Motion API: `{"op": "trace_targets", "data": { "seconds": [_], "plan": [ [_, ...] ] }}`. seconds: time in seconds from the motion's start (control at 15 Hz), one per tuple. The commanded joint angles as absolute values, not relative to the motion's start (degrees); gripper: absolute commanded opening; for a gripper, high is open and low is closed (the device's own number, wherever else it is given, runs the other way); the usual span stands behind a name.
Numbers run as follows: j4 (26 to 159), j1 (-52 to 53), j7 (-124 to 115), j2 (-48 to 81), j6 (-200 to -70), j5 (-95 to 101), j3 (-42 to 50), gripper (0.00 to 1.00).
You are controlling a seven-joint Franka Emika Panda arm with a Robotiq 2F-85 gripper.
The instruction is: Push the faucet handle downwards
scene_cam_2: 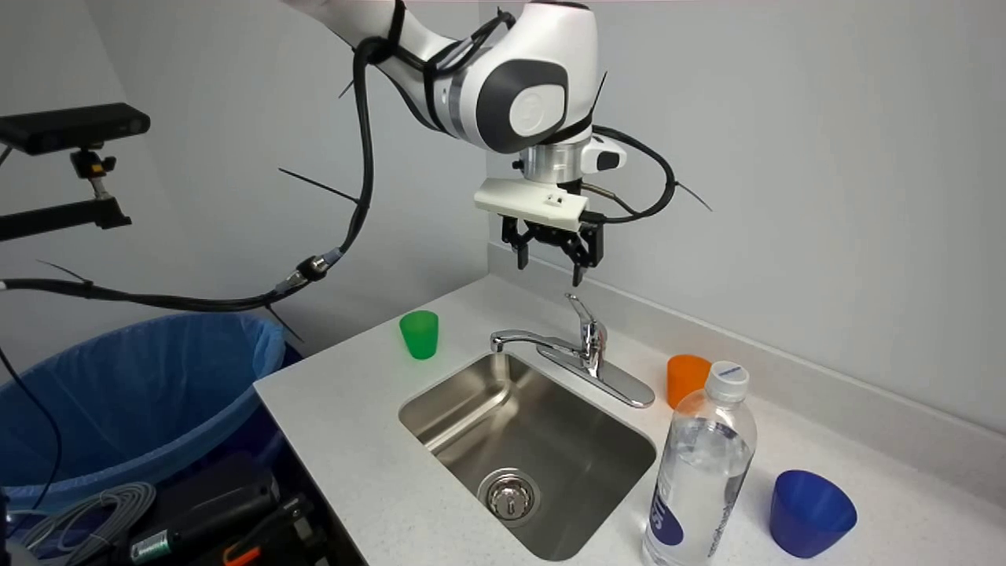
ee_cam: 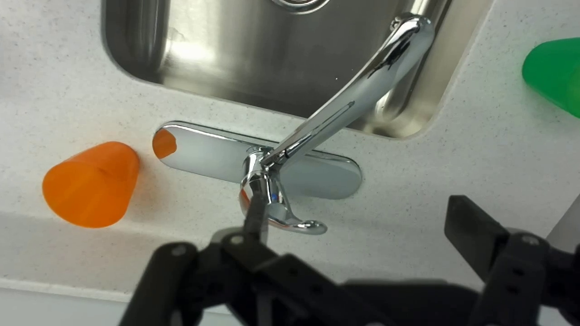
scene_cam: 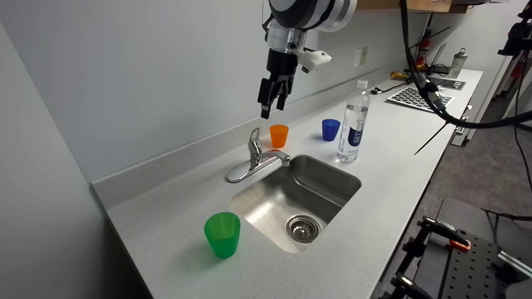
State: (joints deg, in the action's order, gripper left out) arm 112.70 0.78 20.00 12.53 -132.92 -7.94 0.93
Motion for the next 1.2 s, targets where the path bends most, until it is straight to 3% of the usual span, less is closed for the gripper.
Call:
{"op": "trace_targets", "data": {
  "seconds": [0.0, 0.73, 0.8, 1.13],
  "plan": [
    [106.58, 0.4, 16.2, 18.78, -134.92, -5.5, -0.14, 1.0],
    [92.6, 2.03, 8.78, 32.58, -139.04, -0.1, -1.17, 1.0],
    [91.15, 1.7, 8.61, 33.34, -138.46, -0.21, -1.12, 0.82],
    [87.42, 1.27, 7.59, 35.41, -137.38, -0.68, -1.15, 0.42]
  ]
}}
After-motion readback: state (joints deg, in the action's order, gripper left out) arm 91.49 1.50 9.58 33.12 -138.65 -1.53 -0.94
